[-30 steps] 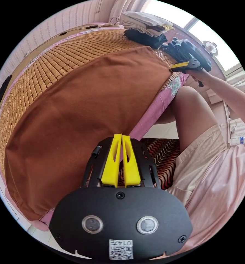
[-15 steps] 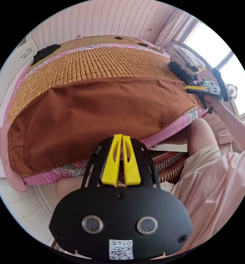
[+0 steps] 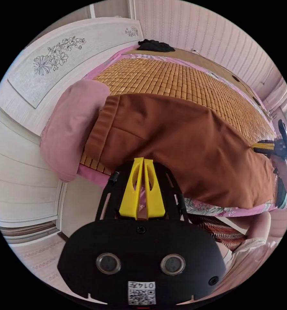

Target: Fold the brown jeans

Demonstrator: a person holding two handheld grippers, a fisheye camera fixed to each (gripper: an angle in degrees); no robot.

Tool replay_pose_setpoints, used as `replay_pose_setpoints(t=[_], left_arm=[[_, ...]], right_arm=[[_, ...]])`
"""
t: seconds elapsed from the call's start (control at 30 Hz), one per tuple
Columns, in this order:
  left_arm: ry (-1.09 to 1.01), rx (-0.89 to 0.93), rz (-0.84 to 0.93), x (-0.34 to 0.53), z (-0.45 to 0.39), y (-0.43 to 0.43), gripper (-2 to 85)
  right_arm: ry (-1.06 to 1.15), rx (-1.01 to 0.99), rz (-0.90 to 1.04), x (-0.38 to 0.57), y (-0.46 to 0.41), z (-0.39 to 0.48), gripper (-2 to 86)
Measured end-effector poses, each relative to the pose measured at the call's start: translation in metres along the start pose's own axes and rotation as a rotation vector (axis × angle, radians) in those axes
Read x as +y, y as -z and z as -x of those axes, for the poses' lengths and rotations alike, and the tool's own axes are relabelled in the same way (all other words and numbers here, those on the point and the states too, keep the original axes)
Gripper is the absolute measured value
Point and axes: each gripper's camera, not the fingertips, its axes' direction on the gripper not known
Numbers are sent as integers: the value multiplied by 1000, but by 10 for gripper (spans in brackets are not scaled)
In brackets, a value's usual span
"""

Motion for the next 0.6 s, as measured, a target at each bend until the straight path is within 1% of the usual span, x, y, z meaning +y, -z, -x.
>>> replay_pose_setpoints(t=[0.07,0.17,0.27,0.4,0.43,0.47,0.5,0.57,0.6], left_arm=[[63,-57,81,-8,22,-21,-10],[56,12,85,-13,33,-29,-10],[59,47,113,-20,42,-24,-10],[108,77,134,-22,43,-9,-10],[89,73,91,-19,34,8,-10],[15,104,30,-14,15,29,-10],[-34,123,5,-10,1,39,-10],[-262,183,-44,11,-72,70,-10],[-319,204,-50,18,-92,75,-10]], right_arm=[[-28,18,33,1,-15,-9,-9],[-100,-93,-28,4,-18,-27,-9],[-162,-185,-16,-1,-22,-44,-8],[-142,-178,29,-11,-21,-46,-9],[-130,-168,41,-14,-19,-46,-9],[-123,-154,48,-16,-16,-45,-9],[-120,-149,42,-16,-13,-44,-9],[-90,-154,-50,-17,3,-38,-9],[-83,-155,-59,-19,5,-37,-9]])
